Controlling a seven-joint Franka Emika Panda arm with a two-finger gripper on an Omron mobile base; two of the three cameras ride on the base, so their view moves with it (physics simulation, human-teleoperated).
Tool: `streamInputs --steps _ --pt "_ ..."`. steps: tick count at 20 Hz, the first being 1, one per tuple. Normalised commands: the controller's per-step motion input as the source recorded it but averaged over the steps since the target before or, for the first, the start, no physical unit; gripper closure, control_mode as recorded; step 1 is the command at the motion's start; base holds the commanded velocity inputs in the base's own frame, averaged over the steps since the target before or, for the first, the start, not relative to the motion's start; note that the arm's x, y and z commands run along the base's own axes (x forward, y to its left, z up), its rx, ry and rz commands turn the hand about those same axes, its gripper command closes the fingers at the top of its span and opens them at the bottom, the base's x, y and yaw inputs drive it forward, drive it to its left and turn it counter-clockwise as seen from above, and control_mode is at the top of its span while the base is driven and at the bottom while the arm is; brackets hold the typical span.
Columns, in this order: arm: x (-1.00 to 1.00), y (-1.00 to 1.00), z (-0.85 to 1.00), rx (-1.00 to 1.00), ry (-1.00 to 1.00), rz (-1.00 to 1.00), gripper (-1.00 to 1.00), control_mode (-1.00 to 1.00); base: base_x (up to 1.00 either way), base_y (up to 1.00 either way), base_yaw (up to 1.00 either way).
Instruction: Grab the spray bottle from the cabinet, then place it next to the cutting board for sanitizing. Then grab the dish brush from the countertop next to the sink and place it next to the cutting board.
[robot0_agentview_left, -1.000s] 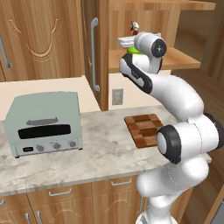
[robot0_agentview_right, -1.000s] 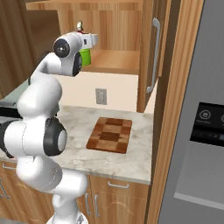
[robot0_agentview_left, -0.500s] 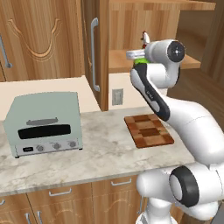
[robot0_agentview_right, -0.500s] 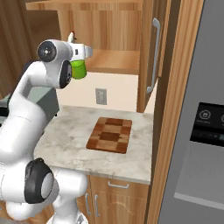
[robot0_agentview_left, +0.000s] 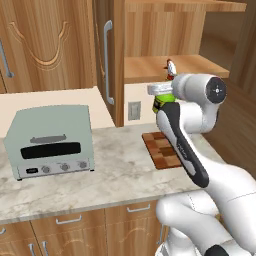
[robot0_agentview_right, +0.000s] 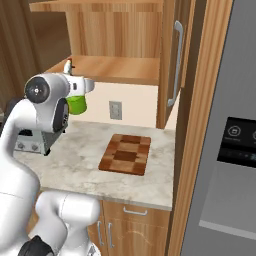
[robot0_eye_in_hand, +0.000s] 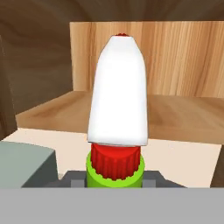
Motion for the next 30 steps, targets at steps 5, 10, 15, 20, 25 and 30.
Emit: streamInputs --steps 5,10,15,20,25,30 --pt "0.27 0.22 -0.88 -0.01 0.06 0.17 1.0 -1.0 0.0 0.0 0.0" --pt "0.61 0.15 -0.56 -0.04 0.12 0.15 1.0 -1.0 0.0 0.0 0.0" --pt "0.67 0.14 -0.55 -0.03 0.04 0.06 1.0 -1.0 0.0 0.0 0.0" --pt "0.76 0.09 -1.0 -0.11 -0.01 0.03 1.0 -1.0 0.0 0.0 0.0" --pt "0.91 0.03 -0.79 -0.03 0.06 0.03 1.0 -1.0 0.0 0.0 0.0" --pt "0.4 0.0 -0.47 0.0 0.04 0.06 1.0 -1.0 0.0 0.0 0.0"
